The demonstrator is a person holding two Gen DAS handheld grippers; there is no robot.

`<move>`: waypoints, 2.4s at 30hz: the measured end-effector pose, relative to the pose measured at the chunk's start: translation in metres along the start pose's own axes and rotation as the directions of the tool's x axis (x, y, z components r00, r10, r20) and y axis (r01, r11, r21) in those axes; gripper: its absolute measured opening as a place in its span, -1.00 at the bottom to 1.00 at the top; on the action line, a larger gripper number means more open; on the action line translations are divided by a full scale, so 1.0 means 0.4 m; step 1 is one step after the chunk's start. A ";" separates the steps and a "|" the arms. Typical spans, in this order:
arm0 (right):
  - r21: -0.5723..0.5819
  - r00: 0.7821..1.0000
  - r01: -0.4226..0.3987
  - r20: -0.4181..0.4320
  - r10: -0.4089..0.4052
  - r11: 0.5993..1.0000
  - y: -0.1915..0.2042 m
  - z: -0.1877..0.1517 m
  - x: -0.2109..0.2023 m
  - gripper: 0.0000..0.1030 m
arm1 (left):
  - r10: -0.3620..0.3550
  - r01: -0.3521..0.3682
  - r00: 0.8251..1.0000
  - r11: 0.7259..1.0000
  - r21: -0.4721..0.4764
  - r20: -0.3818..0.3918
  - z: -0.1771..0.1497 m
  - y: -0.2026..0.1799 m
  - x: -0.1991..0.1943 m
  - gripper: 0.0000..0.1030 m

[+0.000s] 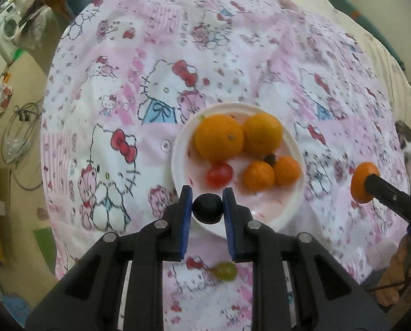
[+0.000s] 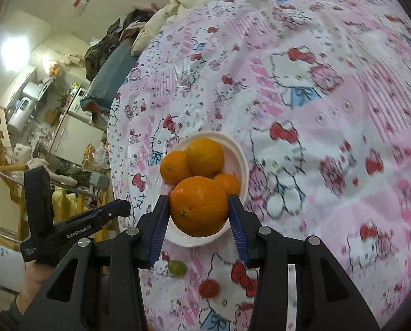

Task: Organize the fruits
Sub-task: 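Carry the dark grape and mandarin onto the plate and open both tools, then move both tools back toward the green grape and red cherry tomato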

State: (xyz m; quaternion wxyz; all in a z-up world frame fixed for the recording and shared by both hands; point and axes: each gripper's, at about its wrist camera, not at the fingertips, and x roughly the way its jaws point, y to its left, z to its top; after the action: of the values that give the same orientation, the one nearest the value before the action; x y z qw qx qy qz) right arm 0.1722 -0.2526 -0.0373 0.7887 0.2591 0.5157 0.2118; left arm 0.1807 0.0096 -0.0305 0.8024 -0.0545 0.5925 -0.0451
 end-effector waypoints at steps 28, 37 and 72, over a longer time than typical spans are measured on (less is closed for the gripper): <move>-0.051 0.983 0.008 -0.181 -0.017 0.999 0.001 0.083 0.292 -0.08 | 0.014 -0.015 0.994 1.000 -0.012 -0.113 0.073 0.023 0.194 -0.62; -0.073 0.985 -0.011 -0.174 -0.002 0.997 0.025 0.080 0.277 0.22 | 0.006 -0.008 0.995 1.000 -0.014 -0.100 0.070 0.018 0.184 -0.11; -0.123 0.995 0.055 -0.076 -0.065 0.991 0.055 -0.007 0.096 0.41 | 0.037 -0.035 0.998 0.998 -0.047 0.059 -0.038 0.037 0.015 0.40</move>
State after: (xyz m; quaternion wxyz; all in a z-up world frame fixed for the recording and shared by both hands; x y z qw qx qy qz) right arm 0.1826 -0.2121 -0.0515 0.7878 0.1863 0.5407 0.2289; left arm 0.1682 0.0231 -0.0427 0.8191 -0.0636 0.5699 -0.0154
